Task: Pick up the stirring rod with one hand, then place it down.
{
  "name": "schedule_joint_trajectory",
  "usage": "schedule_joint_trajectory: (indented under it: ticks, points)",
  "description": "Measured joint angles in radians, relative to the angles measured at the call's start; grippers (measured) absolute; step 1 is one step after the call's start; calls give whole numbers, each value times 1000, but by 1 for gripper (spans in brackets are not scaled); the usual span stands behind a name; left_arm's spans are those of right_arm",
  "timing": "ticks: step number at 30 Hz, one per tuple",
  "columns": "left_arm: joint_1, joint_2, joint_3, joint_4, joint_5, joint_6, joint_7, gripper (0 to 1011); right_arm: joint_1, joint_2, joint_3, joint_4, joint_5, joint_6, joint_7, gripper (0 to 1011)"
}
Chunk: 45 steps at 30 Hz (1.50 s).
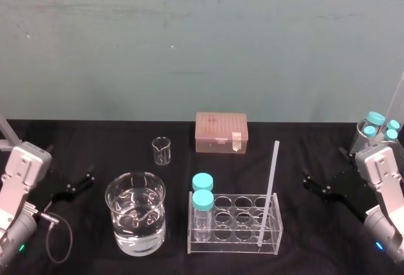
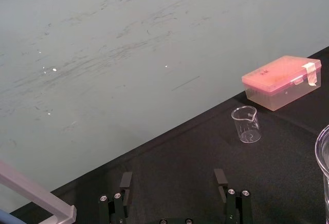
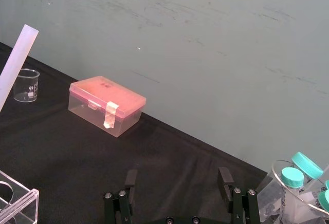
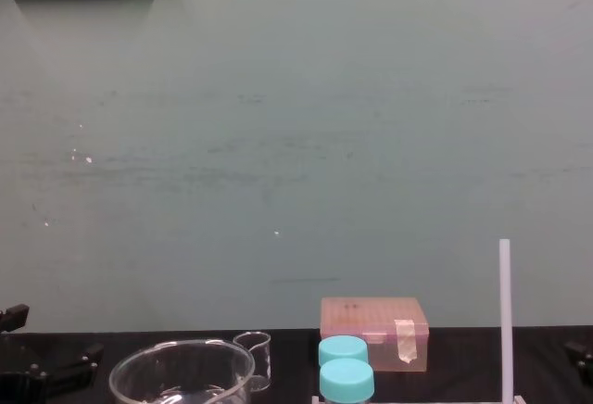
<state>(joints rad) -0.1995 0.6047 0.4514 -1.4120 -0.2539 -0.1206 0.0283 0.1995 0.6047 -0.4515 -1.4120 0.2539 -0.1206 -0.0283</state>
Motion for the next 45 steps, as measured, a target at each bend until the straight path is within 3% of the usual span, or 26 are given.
schedule_joint_trajectory:
  ticks: [33, 36, 40, 45]
  points:
    - [0, 0, 0, 0, 0, 0, 0, 1005, 0, 0, 0, 0, 0, 0, 0, 1003]
    - [0, 0, 0, 0, 0, 0, 0, 1005, 11, -21, 2, 11, 1, -13, 18, 1003]
    - [0, 0, 0, 0, 0, 0, 0, 1005, 14, -45, 31, -9, 46, -16, 42, 1003]
    - [0, 0, 0, 0, 0, 0, 0, 1005, -1, -66, 98, -80, 136, -15, 69, 1003]
